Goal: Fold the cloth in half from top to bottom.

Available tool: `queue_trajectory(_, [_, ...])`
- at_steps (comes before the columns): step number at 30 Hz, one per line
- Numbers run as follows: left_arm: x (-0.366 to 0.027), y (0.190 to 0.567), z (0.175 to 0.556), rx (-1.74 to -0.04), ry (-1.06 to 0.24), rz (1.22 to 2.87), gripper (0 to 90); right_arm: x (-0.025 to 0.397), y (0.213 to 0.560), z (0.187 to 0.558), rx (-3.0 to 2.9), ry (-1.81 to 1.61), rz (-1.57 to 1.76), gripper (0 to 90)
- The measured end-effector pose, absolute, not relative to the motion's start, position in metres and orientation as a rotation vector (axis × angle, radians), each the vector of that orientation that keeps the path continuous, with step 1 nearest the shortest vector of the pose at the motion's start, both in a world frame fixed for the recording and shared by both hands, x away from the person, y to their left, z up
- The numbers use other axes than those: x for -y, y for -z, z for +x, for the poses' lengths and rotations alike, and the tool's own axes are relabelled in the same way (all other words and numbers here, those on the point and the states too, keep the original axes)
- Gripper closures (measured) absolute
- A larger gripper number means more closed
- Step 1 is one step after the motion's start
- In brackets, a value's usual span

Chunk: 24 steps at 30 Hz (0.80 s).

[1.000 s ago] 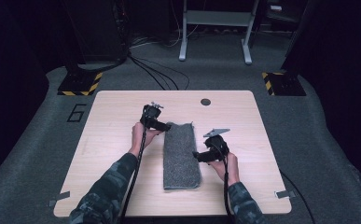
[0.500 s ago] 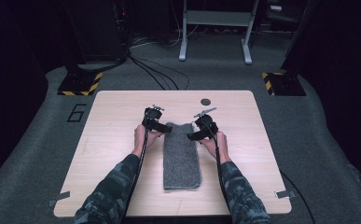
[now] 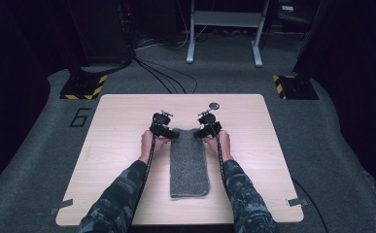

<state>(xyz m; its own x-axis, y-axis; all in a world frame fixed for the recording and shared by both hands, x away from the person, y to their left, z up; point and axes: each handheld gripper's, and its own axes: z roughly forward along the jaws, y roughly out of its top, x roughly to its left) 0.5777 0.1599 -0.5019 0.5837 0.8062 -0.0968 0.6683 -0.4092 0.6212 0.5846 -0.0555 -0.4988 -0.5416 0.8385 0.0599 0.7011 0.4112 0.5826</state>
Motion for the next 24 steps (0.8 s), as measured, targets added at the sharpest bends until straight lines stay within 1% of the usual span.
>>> queue_trajectory(8, [-0.156,0.505,0.577,-1.152,-0.285,2.205,48.0,0.05,0.503,0.586,-2.424,-0.798,1.338,46.1])
queue_trajectory(9, [-0.156,0.505,0.577,-1.14,-0.297,2.221,50.5,0.05,0.503,0.586,-2.425,-0.795,1.32,50.1])
queue_trajectory(10, [-0.155,0.505,0.576,-1.143,-0.297,2.207,50.5,0.05,0.503,0.586,-2.425,-0.795,1.32,50.1])
queue_trajectory(12, [-0.155,0.505,0.576,-1.13,-0.312,2.226,52.8,0.049,0.503,0.586,-2.428,-0.798,1.306,54.6])
queue_trajectory(13, [-0.154,0.505,0.576,-1.131,-0.318,2.222,56.0,0.048,0.502,0.586,-2.441,-0.795,1.294,61.4])
queue_trajectory(14, [-0.154,0.505,0.575,-1.126,-0.322,2.223,56.0,0.048,0.502,0.586,-2.441,-0.795,1.294,61.4])
queue_trajectory(15, [-0.154,0.505,0.575,-1.127,-0.322,2.225,57.9,0.047,0.502,0.586,-2.448,-0.799,1.297,64.5])
queue_trajectory(16, [-0.153,0.505,0.575,-1.124,-0.321,2.228,62.9,0.046,0.501,0.586,-2.459,-0.8,1.281,71.0])
queue_trajectory(17, [-0.153,0.505,0.575,-1.119,-0.321,2.23,62.9,0.046,0.501,0.586,-2.459,-0.8,1.281,71.0])
queue_trajectory(21, [-0.15,0.504,0.574,-1.106,-0.32,2.251,69.3,0.044,0.502,0.583,-2.466,-0.827,1.296,81.8])
queue_trajectory(22, [-0.15,0.504,0.574,-1.104,-0.308,2.251,73.5,0.043,0.502,0.583,-2.465,-0.831,1.309,83.8])
queue_trajectory(23, [-0.15,0.504,0.574,-1.104,-0.308,2.251,75.9,0.043,0.502,0.583,-2.465,-0.831,1.309,83.8])
queue_trajectory(24, [-0.15,0.504,0.574,-1.104,-0.309,2.252,75.9,0.043,0.502,0.582,-2.463,-0.828,1.321,84.3])
